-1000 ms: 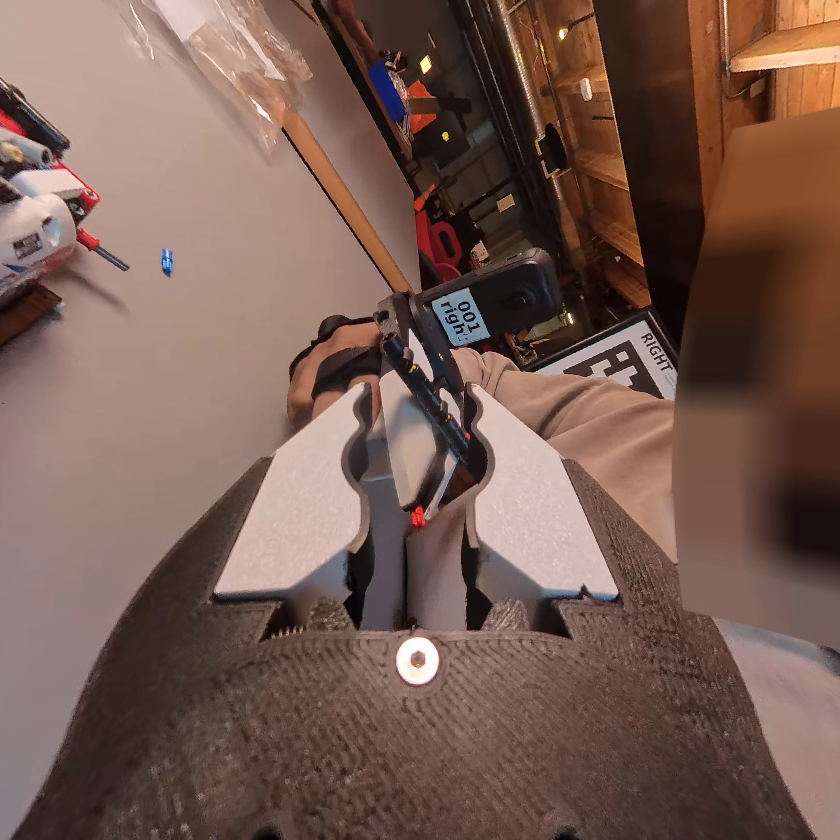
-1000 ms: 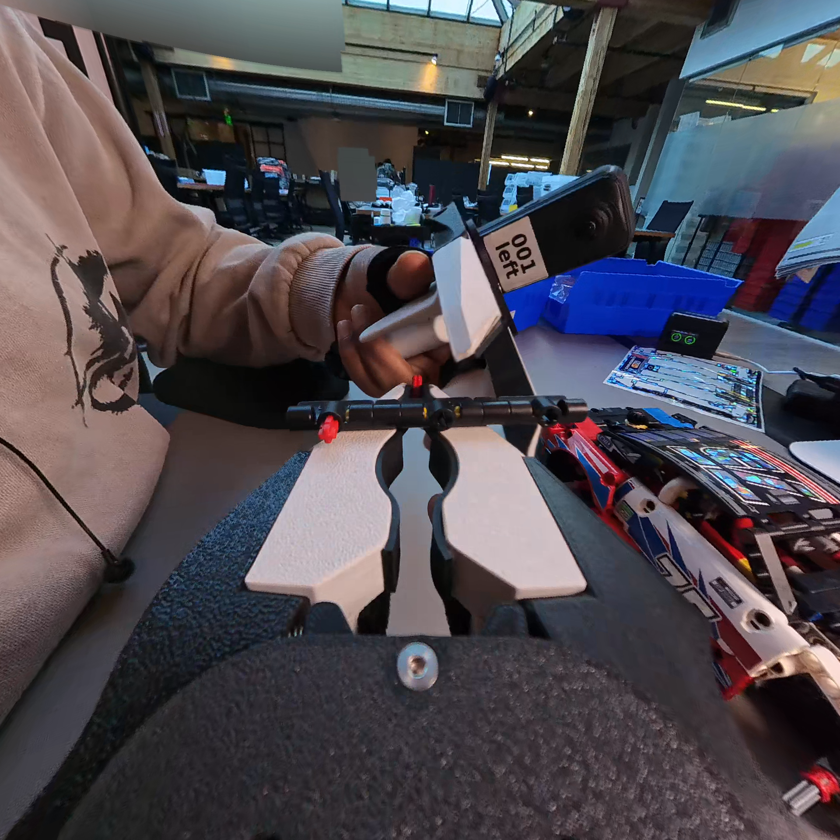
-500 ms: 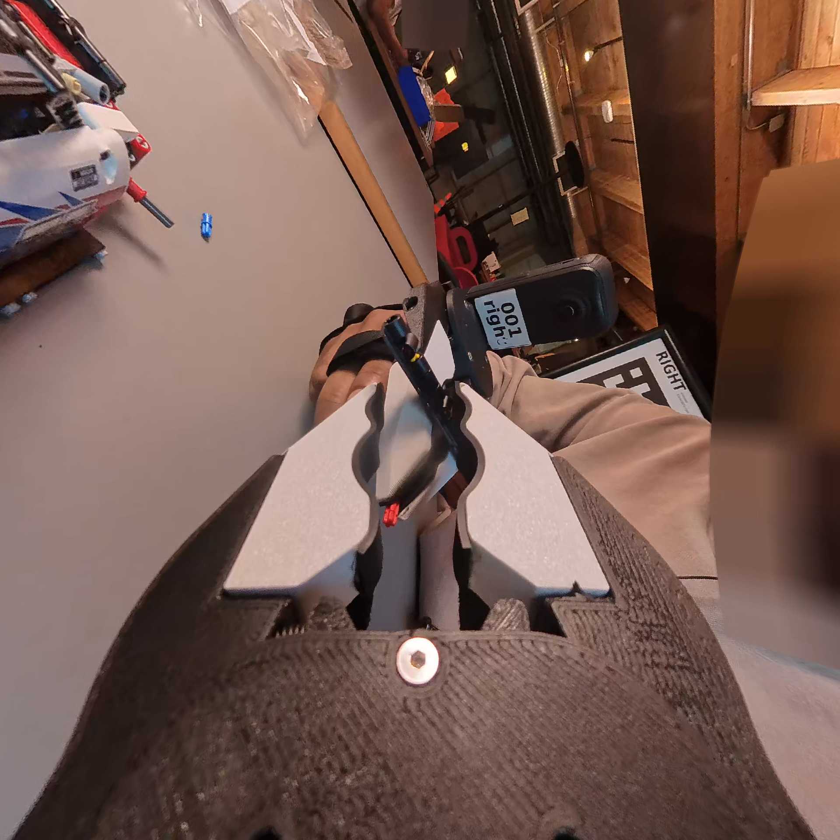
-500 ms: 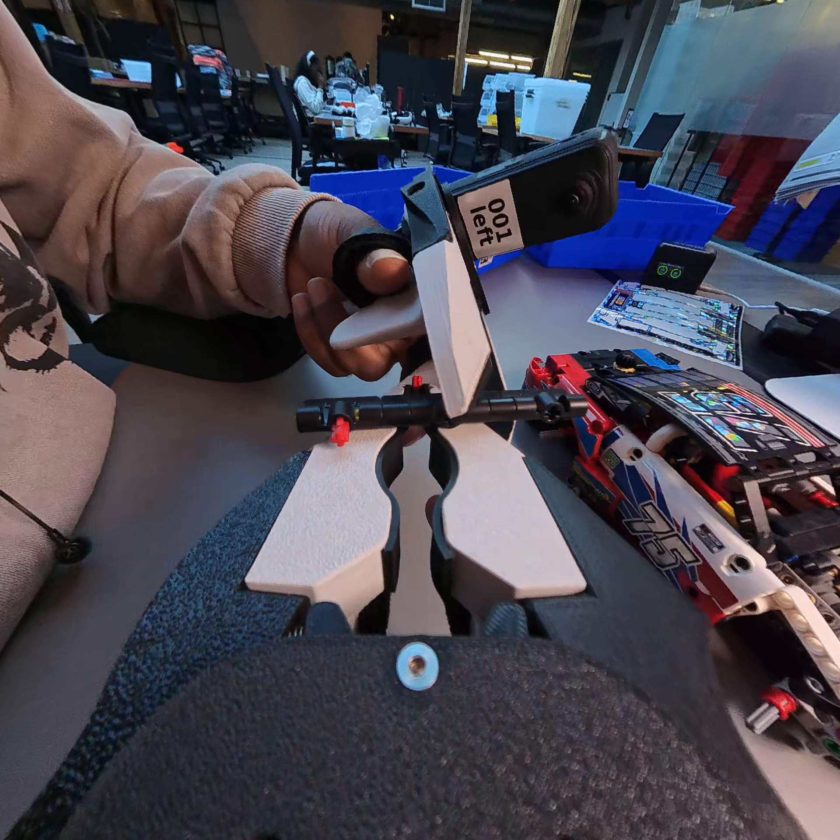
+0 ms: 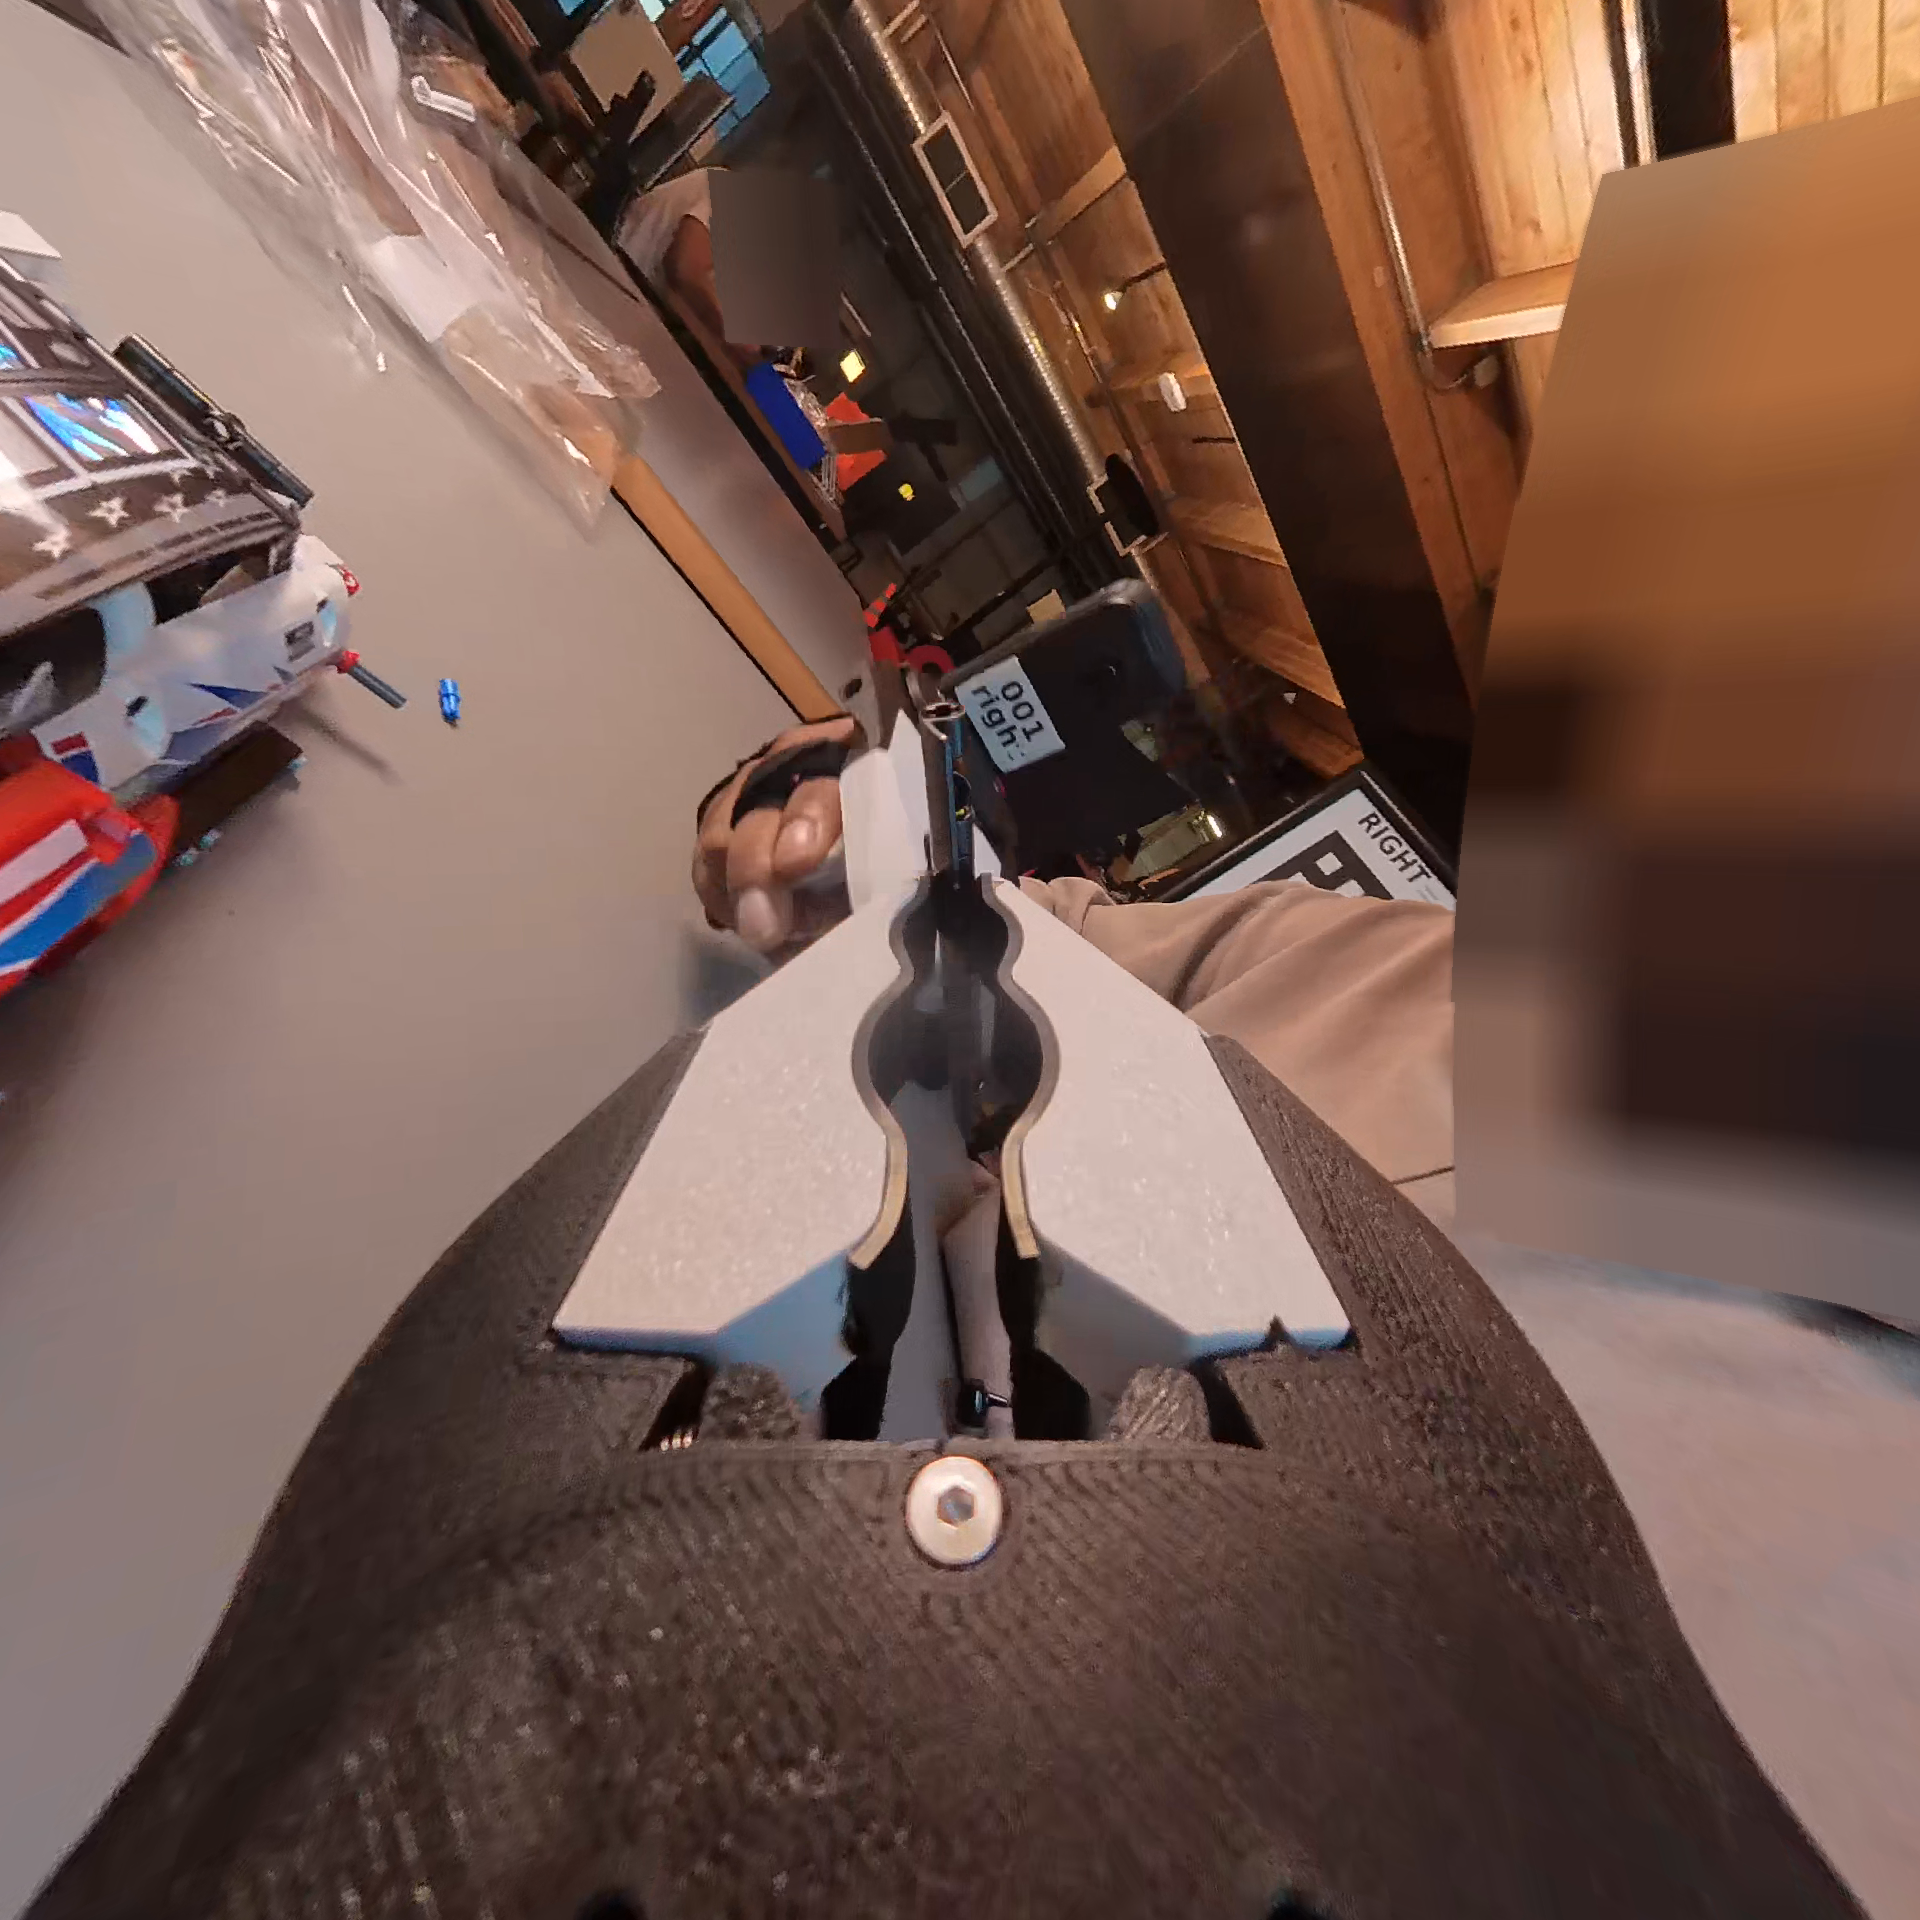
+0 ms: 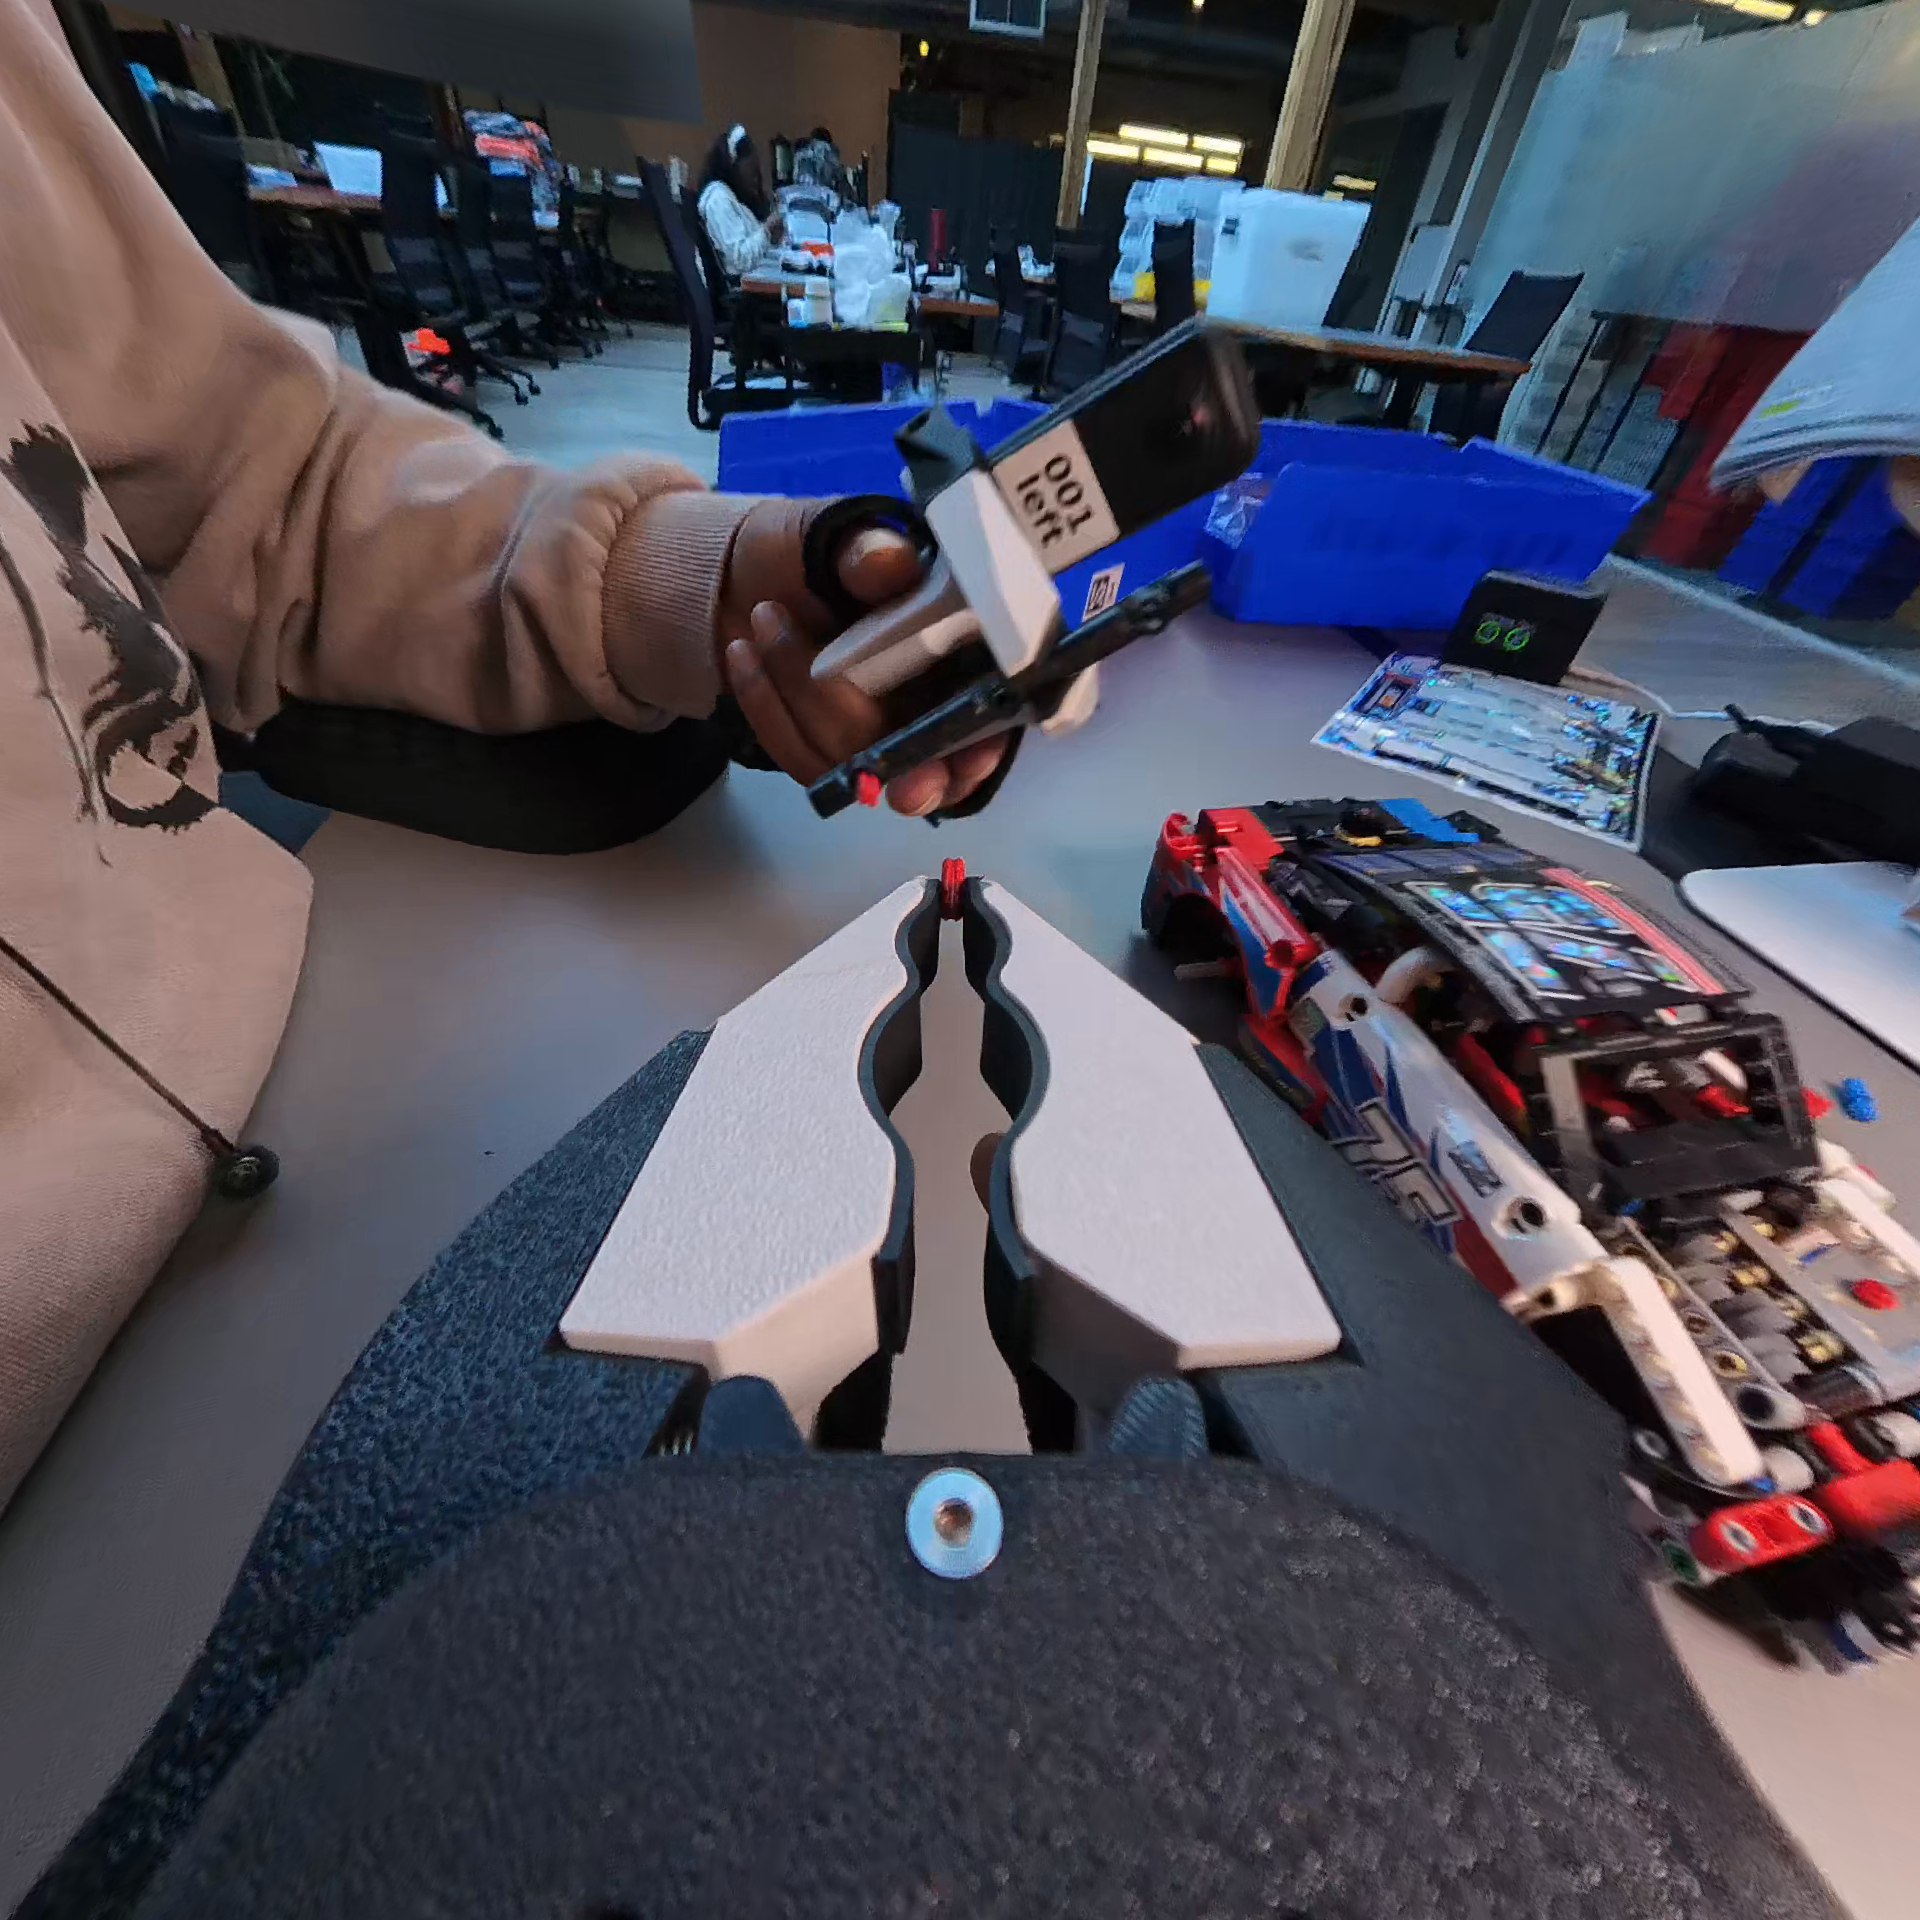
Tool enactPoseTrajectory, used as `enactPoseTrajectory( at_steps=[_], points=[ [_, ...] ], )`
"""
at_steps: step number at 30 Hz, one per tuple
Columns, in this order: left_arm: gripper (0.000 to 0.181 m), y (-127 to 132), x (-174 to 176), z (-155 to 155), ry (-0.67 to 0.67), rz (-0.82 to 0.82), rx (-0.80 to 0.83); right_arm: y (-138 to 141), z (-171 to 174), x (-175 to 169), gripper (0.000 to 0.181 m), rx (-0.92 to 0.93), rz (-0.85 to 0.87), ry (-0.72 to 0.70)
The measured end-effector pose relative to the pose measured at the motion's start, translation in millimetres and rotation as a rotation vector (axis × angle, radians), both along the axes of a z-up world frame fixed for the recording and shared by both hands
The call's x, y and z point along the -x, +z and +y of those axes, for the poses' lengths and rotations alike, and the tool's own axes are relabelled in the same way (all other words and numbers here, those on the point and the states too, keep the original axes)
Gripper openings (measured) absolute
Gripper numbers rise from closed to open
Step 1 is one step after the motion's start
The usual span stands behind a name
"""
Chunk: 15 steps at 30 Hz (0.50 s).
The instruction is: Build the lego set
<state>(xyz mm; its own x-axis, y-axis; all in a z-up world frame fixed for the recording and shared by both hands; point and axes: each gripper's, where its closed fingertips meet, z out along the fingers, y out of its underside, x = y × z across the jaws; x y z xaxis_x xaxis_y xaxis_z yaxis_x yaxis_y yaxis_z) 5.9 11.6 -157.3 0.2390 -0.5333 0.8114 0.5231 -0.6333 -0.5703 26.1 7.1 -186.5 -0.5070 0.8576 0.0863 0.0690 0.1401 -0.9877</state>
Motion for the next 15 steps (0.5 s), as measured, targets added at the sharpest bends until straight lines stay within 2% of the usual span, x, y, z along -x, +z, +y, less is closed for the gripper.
enactPoseTrajectory(
  at_steps=[1,5,10,15],
  points=[
    [0.004,-1.9,-2.4,-4.2,-0.019,0.002,-0.001,9.3,7.3,-3.1,0.002,0.02,0.032,-0.012],
    [0.004,-7.0,-24.7,-18.3,-0.121,-0.058,-0.006,36.3,19.5,-10.8,0.002,0.019,0.126,-0.039],
    [0.004,-13.9,-43.9,-17.8,-0.182,-0.072,0.023,32.5,0.7,-11.0,0.002,-0.071,0.129,-0.009],
    [0.004,-17.5,-51.6,-19.1,-0.204,-0.071,0.03,23.5,0.3,-9.3,0.002,-0.085,0.1,-0.008]
  ],
)
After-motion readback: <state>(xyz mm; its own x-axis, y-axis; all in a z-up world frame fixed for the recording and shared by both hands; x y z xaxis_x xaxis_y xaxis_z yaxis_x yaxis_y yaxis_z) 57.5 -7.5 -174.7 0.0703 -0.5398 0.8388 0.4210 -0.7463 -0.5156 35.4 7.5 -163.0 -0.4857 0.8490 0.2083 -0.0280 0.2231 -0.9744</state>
